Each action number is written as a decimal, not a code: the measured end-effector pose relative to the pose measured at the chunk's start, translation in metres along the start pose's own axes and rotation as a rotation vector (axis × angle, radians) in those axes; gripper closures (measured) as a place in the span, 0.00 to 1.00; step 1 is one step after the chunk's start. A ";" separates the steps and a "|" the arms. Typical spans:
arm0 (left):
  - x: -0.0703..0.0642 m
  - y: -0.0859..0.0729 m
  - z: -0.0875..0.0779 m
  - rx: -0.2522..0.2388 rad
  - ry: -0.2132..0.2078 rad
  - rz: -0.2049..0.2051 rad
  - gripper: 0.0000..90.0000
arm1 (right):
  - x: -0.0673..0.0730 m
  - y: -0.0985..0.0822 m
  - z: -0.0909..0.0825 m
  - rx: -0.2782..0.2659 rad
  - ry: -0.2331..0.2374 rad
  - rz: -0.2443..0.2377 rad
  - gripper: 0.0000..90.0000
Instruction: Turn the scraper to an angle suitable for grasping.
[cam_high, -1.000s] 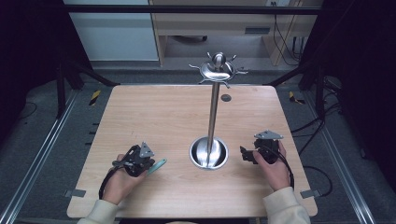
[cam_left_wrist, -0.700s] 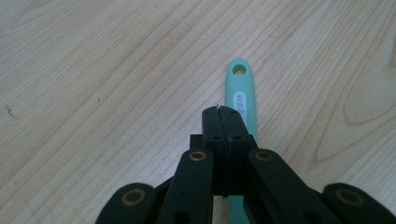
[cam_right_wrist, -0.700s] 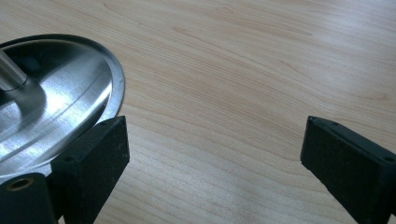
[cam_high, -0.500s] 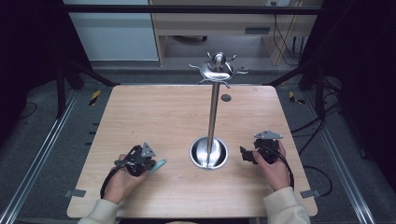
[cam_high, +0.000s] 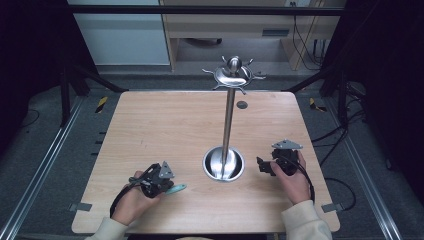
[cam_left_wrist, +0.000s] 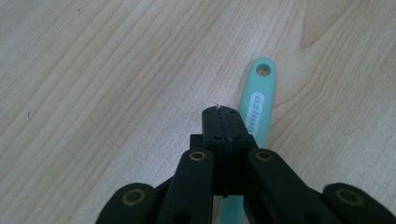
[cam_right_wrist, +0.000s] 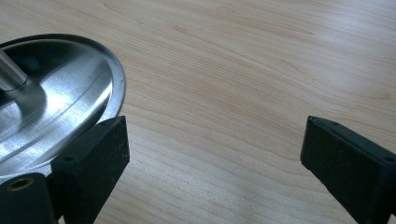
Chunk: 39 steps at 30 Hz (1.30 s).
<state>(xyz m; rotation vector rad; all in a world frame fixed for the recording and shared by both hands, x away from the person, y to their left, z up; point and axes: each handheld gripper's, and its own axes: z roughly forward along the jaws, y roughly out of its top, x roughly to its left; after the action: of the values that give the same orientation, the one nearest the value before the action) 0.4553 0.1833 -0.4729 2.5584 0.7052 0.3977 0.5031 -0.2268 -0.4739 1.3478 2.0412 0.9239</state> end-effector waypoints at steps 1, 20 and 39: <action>0.001 0.002 -0.003 -0.004 0.001 0.003 1.00 | 0.000 0.000 0.000 -0.001 0.002 -0.001 0.09; 0.002 0.040 -0.020 0.150 -0.078 0.150 0.87 | 0.001 0.000 0.002 0.005 0.000 -0.002 0.09; -0.002 0.045 0.007 0.281 -0.160 0.178 0.76 | 0.000 0.000 0.000 0.002 0.004 -0.002 0.09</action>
<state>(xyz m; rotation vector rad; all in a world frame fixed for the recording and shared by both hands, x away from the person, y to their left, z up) 0.4750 0.1449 -0.4569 2.8906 0.5065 0.1548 0.5034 -0.2270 -0.4735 1.3449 2.0469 0.9253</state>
